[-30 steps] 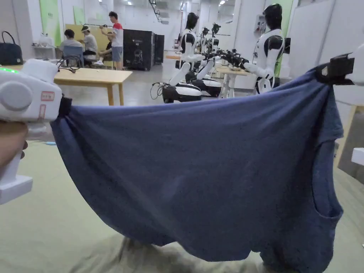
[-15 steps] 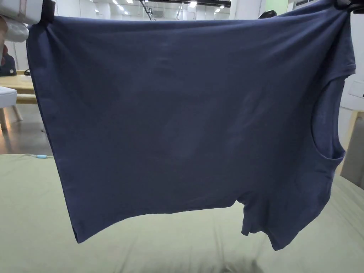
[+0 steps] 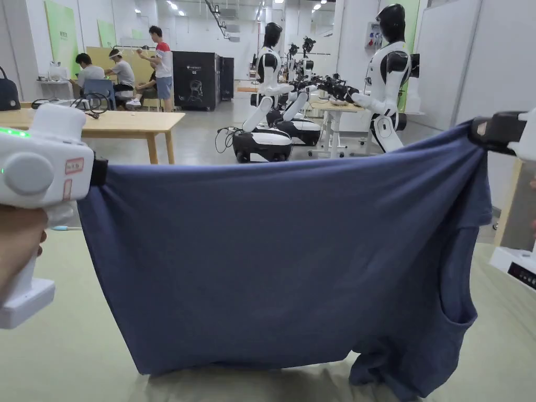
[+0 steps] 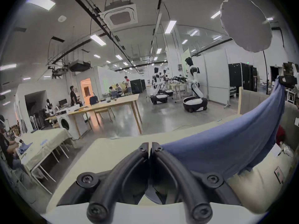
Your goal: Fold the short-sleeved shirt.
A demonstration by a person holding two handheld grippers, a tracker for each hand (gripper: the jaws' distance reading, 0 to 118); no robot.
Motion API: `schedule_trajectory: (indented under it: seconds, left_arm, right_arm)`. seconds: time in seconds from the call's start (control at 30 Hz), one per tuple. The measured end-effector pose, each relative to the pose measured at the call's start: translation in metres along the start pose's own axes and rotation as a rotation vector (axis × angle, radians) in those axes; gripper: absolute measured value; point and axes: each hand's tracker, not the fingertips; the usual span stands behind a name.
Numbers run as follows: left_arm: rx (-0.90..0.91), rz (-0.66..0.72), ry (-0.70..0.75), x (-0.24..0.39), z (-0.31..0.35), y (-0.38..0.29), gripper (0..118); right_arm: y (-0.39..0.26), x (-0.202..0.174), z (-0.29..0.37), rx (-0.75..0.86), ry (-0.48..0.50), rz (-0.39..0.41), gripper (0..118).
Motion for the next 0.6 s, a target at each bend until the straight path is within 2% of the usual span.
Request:
schedule_trajectory:
  seconds: [0.07,0.17,0.3,0.53,0.6]
  left_arm:
    - [0.002,0.003,-0.011,0.004,0.014,-0.010,0]
    - [-0.003,-0.008,-0.034,0.004,0.039,-0.024,0]
    - [-0.034,-0.049,-0.058,0.008,0.085,-0.063,0]
    - [-0.181,-0.046,-0.137,0.027,0.180,-0.198,0]
    - [-0.258,-0.041,-0.151,0.033,0.197,-0.246,0]
  right_arm:
    - [-0.006,0.002,0.014,-0.010,-0.014,0.028,4]
    - [-0.019,0.005,0.049,-0.022,-0.008,0.016,4]
    - [-0.056,0.005,0.104,-0.067,-0.016,0.040,4]
    - [-0.188,0.000,0.204,-0.278,-0.003,0.112,4]
    - [-0.239,0.000,0.229,-0.363,0.003,0.100,4]
